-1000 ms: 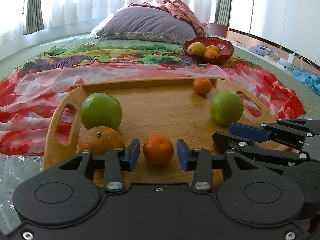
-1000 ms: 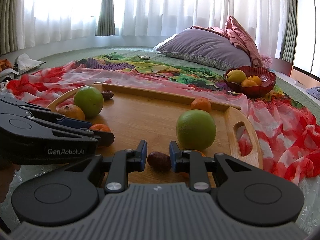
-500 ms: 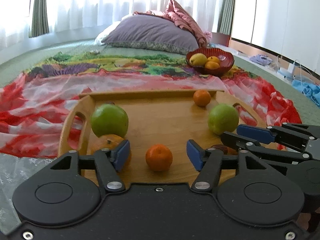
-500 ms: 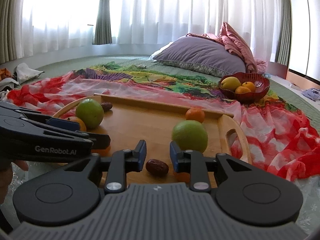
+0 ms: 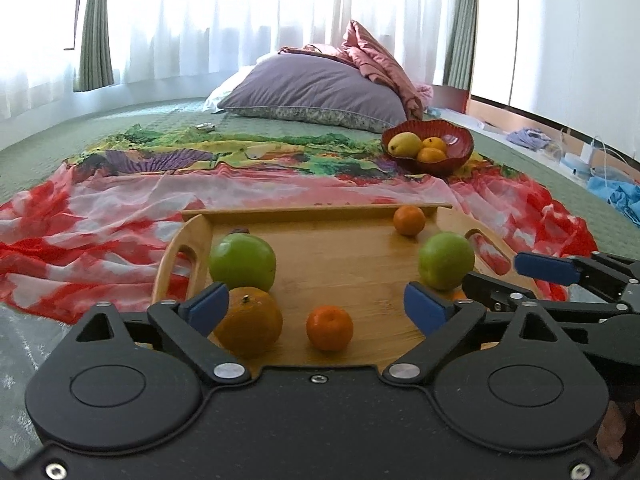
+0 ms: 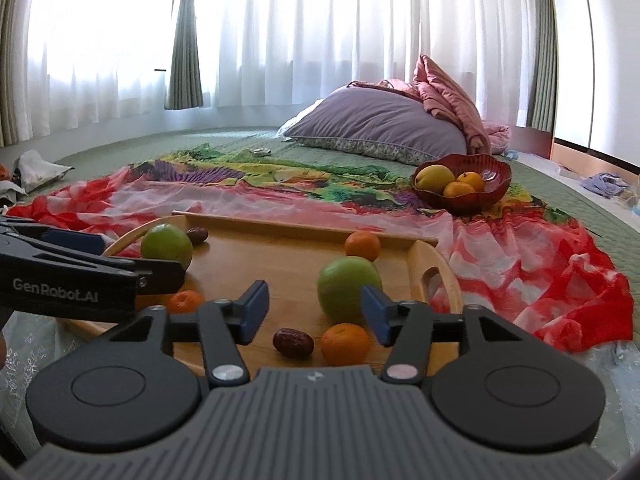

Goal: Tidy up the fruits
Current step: 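Withdraw both open tools back from the tray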

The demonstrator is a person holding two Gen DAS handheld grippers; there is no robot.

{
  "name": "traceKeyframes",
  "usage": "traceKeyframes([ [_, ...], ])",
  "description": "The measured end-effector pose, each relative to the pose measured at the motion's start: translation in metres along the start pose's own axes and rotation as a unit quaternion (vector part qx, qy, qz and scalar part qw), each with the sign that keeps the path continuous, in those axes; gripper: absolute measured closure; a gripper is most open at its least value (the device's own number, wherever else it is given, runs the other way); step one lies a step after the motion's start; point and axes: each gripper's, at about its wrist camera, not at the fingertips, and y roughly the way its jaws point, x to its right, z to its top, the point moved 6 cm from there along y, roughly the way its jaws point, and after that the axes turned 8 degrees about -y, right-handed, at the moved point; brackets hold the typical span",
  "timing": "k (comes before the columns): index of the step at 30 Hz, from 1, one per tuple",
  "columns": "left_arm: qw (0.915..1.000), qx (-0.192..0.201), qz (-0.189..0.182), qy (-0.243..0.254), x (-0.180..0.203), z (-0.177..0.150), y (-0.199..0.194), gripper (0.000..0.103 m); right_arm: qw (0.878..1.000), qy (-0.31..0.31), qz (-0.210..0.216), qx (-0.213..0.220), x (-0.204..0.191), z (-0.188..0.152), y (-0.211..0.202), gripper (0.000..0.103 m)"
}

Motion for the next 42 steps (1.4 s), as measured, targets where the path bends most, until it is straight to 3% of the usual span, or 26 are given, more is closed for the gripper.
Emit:
traceKeyframes([
  [8,0.9998,-0.007,0.012,-0.012,-0.01,-0.01,-0.007,0.003,1.0,0.011,-0.008,0.005,0.003,-0.004,-0.01,0.015],
  [28,0.9968,-0.041,0.064,-0.022,-0.034,-0.058,-0.011,0.0,0.999,0.026,-0.013,-0.035,-0.007,-0.05,-0.016,0.01],
  [42,0.9923,-0.068,0.103,-0.009,-0.04,-0.082,0.008,0.0,0.996,0.02,-0.014,-0.082,-0.014,-0.076,0.0,0.003],
])
